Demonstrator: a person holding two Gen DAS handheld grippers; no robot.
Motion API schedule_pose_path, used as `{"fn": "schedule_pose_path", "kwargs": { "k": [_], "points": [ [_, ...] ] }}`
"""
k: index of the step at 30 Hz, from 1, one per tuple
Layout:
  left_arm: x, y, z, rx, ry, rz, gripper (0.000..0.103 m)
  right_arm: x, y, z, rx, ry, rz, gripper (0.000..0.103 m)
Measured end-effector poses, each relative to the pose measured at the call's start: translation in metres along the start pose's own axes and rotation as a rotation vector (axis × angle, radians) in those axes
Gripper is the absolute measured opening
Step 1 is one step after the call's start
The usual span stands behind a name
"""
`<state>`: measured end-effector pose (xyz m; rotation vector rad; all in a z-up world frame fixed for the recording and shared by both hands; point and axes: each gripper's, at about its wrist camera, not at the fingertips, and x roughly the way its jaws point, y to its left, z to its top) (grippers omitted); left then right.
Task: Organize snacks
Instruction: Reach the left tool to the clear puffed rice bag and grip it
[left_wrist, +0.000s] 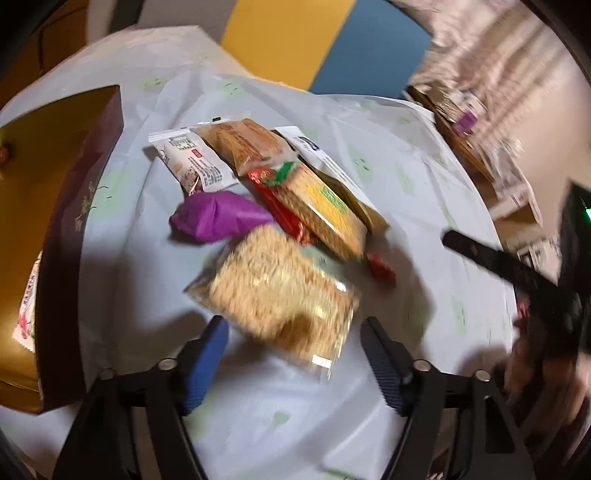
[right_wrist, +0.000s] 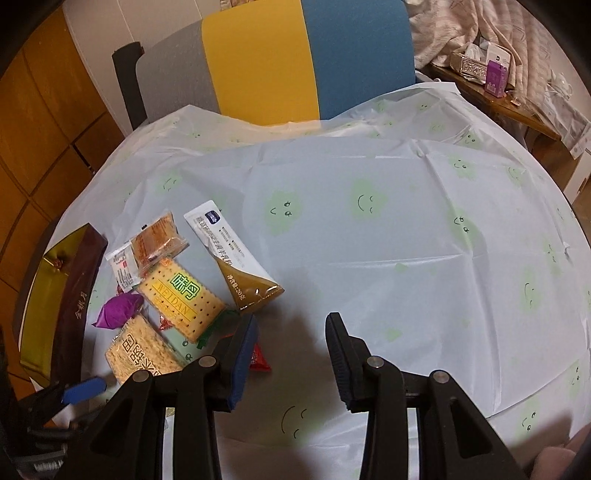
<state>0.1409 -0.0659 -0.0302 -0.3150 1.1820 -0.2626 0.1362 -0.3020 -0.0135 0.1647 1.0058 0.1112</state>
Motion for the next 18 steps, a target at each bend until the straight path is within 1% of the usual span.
{"fn": "schedule_pose_path", "kwargs": {
  "k": [1,3,4,7,9,11,12,14,16,18],
  "points": [
    [0.004,-0.001,0.005,-0.024,0.011,0.005,0.077,-0.002,0.0,0.0,-0.001,-0.006,0.002,0.039],
    [0.011,-0.003,0.014,-0.074,0.028,0.04,0.082,-0.005,-0.001,0.001,0.002,-0.017,0.01,0.04],
    [0.013,-0.003,0.017,-0.088,0.029,0.053,0.083,-0.006,-0.001,0.001,0.005,-0.021,0.016,0.04],
    [0.02,-0.009,0.026,-0.108,0.037,0.11,0.084,-0.009,-0.003,0.002,0.015,-0.032,0.026,0.04],
    [0.026,-0.012,0.031,-0.12,0.04,0.148,0.087,-0.01,-0.004,0.003,0.022,-0.038,0.03,0.04],
    [0.035,-0.017,0.033,-0.101,0.045,0.199,0.088,-0.012,-0.006,0.003,0.032,-0.044,0.036,0.04],
    [0.039,-0.02,0.033,-0.081,0.053,0.223,0.091,-0.013,-0.007,0.003,0.037,-0.046,0.039,0.04],
    [0.048,-0.026,0.033,-0.034,0.063,0.281,0.094,-0.013,-0.008,0.003,0.044,-0.047,0.041,0.04],
    [0.053,-0.03,0.032,-0.002,0.053,0.304,0.096,-0.014,-0.01,0.004,0.053,-0.048,0.043,0.04],
    [0.052,-0.029,0.028,0.023,0.033,0.299,0.094,-0.015,-0.012,0.003,0.059,-0.051,0.044,0.04]
  ]
}}
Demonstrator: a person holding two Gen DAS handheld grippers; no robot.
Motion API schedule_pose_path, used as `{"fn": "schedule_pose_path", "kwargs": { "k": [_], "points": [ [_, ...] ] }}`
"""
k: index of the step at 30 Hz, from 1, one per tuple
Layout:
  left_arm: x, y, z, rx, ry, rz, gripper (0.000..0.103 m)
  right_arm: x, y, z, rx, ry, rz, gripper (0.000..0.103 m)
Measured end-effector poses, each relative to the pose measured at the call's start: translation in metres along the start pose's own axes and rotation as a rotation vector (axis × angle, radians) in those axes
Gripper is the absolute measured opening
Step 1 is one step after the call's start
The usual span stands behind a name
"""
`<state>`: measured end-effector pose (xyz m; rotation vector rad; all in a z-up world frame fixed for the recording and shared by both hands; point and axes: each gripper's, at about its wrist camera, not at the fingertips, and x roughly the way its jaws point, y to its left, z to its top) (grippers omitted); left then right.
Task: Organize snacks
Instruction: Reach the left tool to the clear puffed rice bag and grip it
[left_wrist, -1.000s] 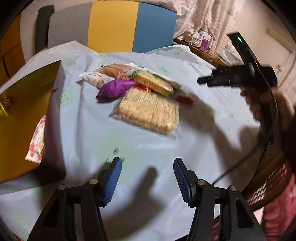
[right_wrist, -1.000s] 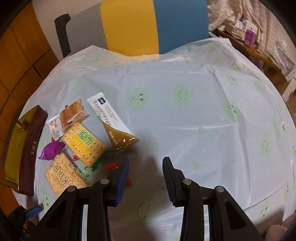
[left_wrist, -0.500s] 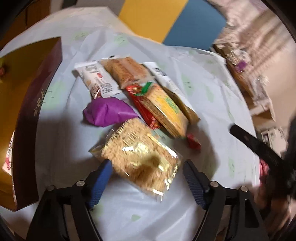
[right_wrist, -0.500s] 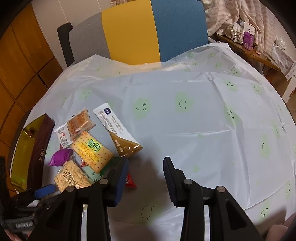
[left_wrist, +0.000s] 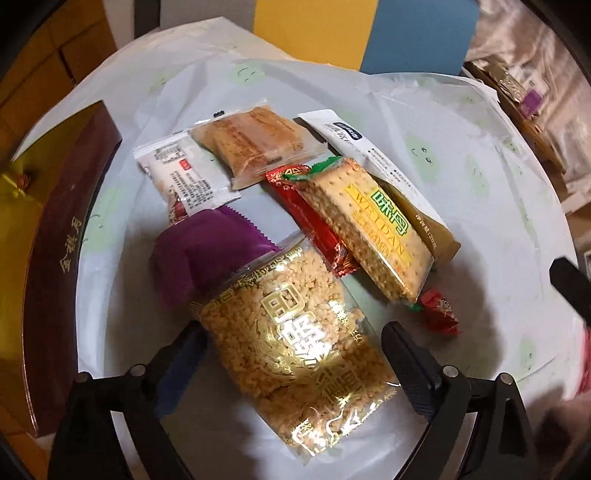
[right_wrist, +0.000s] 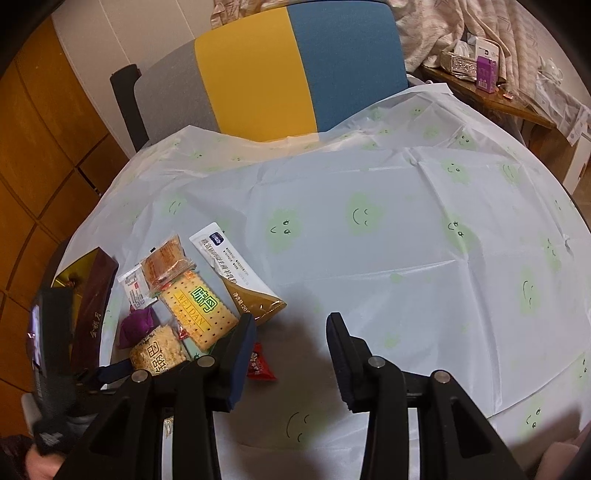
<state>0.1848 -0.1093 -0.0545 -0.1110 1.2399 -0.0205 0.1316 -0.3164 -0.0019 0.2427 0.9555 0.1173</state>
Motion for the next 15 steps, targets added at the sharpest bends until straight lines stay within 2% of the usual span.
{"fn": "schedule_pose_path", "kwargs": {
  "k": [2,3,5,7,12,15],
  "points": [
    [-0.004,0.003,-0.005,0.032,-0.035,-0.021,0.09,0.0,-0.001,0.0,0.005,0.001,0.0,0.04],
    [-0.007,0.005,-0.009,0.057,-0.055,-0.033,0.084,0.0,-0.002,0.0,0.006,0.003,-0.002,0.04],
    [-0.014,0.011,-0.016,0.103,-0.074,-0.076,0.082,0.001,-0.003,0.0,0.006,0.004,-0.009,0.04],
    [-0.019,0.02,-0.026,0.152,-0.08,-0.133,0.081,0.002,-0.003,-0.001,0.008,0.007,-0.011,0.04],
    [-0.038,0.04,-0.071,0.325,-0.111,-0.213,0.081,0.004,-0.001,-0.003,-0.007,0.016,-0.024,0.04],
    [-0.048,0.056,-0.092,0.375,-0.141,-0.216,0.081,0.007,0.003,-0.005,-0.031,0.031,-0.033,0.04]
  ]
}}
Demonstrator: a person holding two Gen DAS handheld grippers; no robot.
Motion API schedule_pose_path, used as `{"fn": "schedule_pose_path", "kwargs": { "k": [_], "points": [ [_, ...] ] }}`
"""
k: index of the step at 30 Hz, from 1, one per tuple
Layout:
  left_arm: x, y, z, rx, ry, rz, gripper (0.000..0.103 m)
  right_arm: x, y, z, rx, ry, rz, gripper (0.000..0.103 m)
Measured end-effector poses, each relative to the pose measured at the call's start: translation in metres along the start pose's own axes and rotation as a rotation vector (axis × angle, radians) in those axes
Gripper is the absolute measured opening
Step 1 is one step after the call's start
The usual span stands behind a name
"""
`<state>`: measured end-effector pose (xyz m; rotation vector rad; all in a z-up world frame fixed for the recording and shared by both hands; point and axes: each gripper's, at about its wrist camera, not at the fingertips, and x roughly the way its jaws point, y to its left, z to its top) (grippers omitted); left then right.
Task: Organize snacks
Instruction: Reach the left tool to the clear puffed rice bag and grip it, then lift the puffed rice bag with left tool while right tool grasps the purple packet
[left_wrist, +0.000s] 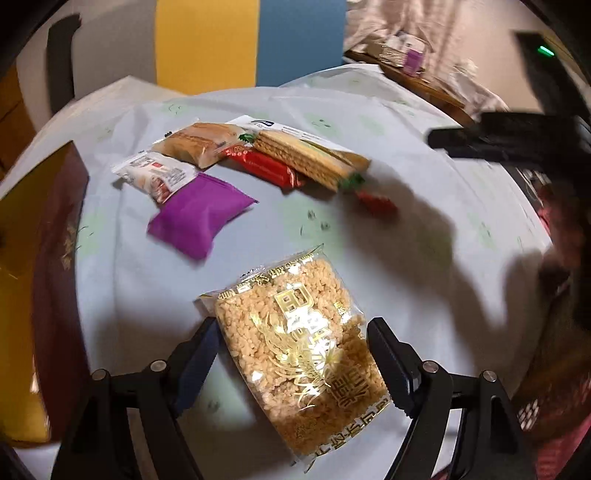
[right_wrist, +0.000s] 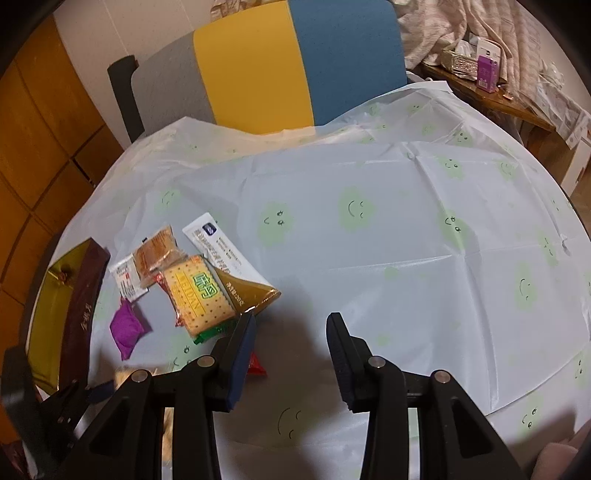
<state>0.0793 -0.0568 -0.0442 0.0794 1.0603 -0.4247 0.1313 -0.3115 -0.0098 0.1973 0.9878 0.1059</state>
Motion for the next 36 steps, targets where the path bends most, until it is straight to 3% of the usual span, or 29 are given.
{"fn": "schedule_pose_path", "kwargs": {
  "k": [6,16,27,29,32,36],
  "points": [
    [-0.01,0.007,-0.028,-0.048,-0.052,-0.045,0.081,0.007,0.014,-0.006,-0.074,0.032,0.006,0.04],
    [-0.012,0.003,-0.033,-0.045,-0.118,-0.053,0.081,0.017,0.058,-0.023,-0.26,0.087,0.073,0.04],
    [-0.01,0.005,-0.034,-0.05,-0.144,-0.063,0.081,0.029,0.085,-0.013,-0.248,0.113,0.147,0.04],
    [-0.01,0.005,-0.035,-0.05,-0.148,-0.067,0.081,0.032,0.091,-0.008,-0.222,0.127,0.182,0.04],
    [-0.011,0.005,-0.037,-0.048,-0.165,-0.069,0.081,0.034,0.113,-0.008,-0.218,0.183,0.348,0.04],
    [-0.013,0.008,-0.041,-0.05,-0.179,-0.077,0.08,0.053,0.145,-0.009,-0.22,0.261,0.428,0.04]
  ]
}}
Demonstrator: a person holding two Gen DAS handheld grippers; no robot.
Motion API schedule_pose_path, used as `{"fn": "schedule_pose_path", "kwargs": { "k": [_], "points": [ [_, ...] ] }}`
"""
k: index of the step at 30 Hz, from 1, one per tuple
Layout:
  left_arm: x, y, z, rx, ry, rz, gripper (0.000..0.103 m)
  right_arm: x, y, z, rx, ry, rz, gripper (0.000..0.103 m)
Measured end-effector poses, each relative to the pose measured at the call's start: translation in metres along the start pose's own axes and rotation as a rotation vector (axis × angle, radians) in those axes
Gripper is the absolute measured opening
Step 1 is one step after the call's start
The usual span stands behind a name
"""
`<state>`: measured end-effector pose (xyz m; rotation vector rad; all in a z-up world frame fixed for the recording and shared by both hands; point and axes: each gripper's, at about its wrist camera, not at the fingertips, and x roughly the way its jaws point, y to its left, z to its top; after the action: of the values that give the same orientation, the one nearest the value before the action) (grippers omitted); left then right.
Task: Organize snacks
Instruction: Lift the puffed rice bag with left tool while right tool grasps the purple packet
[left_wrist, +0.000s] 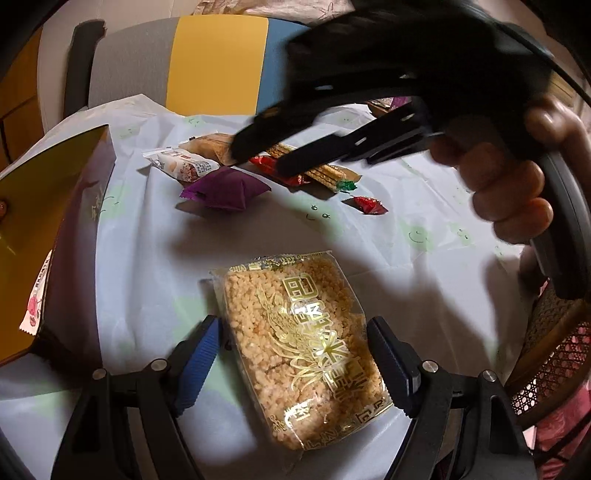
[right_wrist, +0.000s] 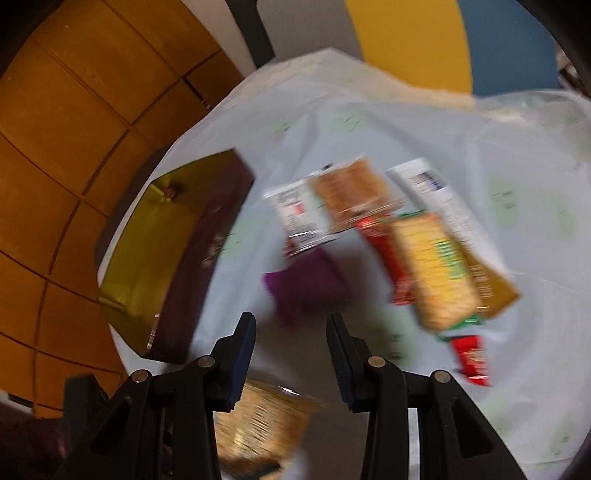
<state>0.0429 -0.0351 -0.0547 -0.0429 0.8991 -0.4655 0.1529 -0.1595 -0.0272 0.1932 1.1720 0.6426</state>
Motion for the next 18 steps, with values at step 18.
{"fn": "schedule_pose_path", "kwargs": {
  "k": [18],
  "points": [
    [-0.002,0.005,-0.005,-0.008,-0.03,-0.029,0.079,0.06,-0.017,0.036,0.354,0.023,-0.142,0.065]
  ]
}}
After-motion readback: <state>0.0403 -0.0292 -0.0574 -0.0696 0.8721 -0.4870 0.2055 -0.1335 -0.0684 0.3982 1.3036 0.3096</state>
